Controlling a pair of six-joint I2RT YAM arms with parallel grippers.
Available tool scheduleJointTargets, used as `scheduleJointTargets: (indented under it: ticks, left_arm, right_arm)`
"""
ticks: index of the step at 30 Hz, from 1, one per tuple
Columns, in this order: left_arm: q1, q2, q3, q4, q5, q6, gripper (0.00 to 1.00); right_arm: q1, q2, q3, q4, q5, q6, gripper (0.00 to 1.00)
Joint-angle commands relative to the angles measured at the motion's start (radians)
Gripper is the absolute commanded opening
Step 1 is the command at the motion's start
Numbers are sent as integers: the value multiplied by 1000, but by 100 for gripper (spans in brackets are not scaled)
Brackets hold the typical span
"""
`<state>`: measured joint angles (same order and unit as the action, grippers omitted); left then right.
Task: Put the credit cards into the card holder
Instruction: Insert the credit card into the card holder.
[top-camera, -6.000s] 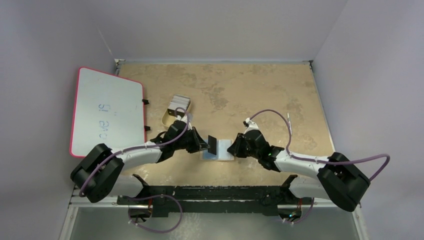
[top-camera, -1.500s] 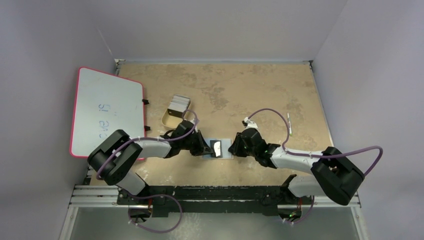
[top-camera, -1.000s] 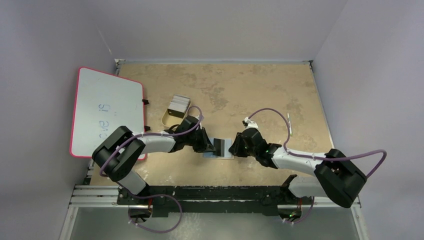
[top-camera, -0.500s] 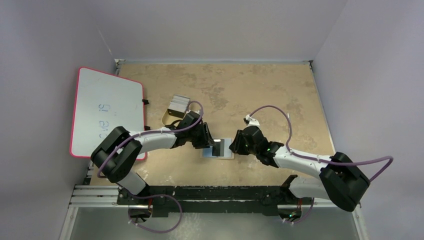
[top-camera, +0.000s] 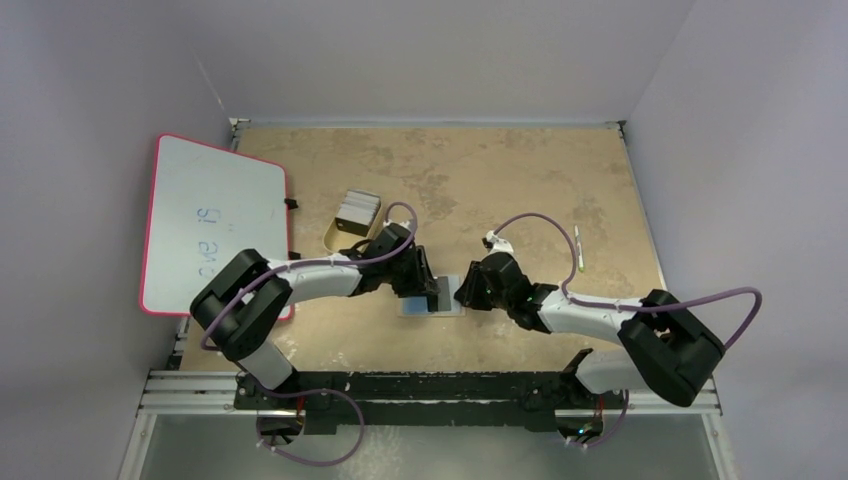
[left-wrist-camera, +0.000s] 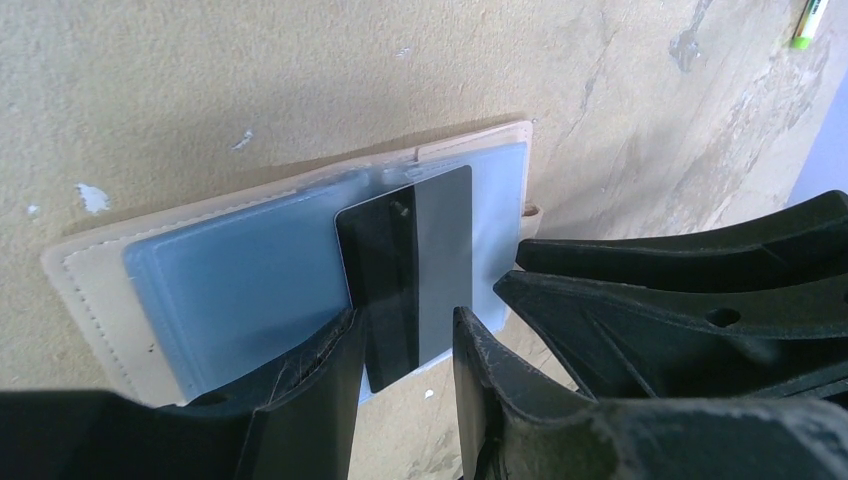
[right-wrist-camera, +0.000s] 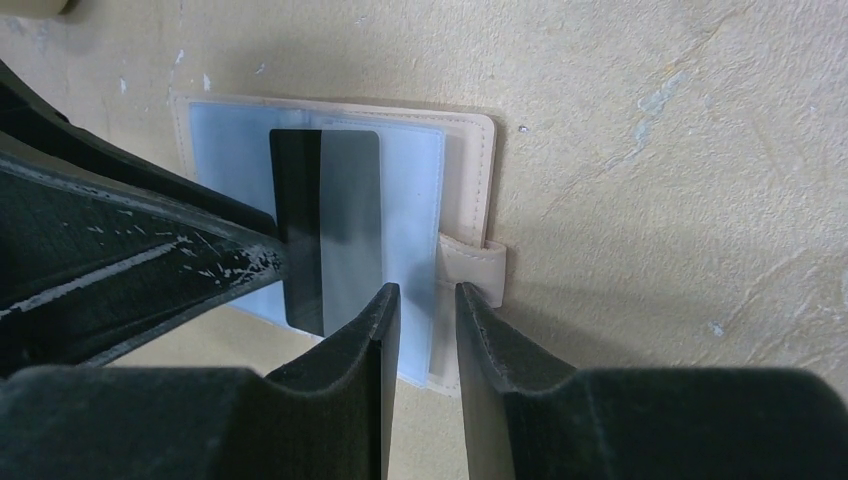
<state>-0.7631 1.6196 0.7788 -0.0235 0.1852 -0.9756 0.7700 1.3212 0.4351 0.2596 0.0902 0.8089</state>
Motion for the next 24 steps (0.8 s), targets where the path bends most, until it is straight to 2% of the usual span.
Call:
scheduleJointTargets:
  ticks: [1, 18, 24]
  left_arm:
    - [-18, 15, 42, 55, -7, 10, 37]
    - [-51, 21, 85, 138, -23, 0, 36]
    - [-51, -15, 99, 68, -53, 16, 36]
  right_arm:
    - [-5, 9, -19, 27, 4, 11, 29]
    - [-5, 10, -32, 53, 2, 5, 28]
    - [-5, -58, -11, -28, -16, 6, 31]
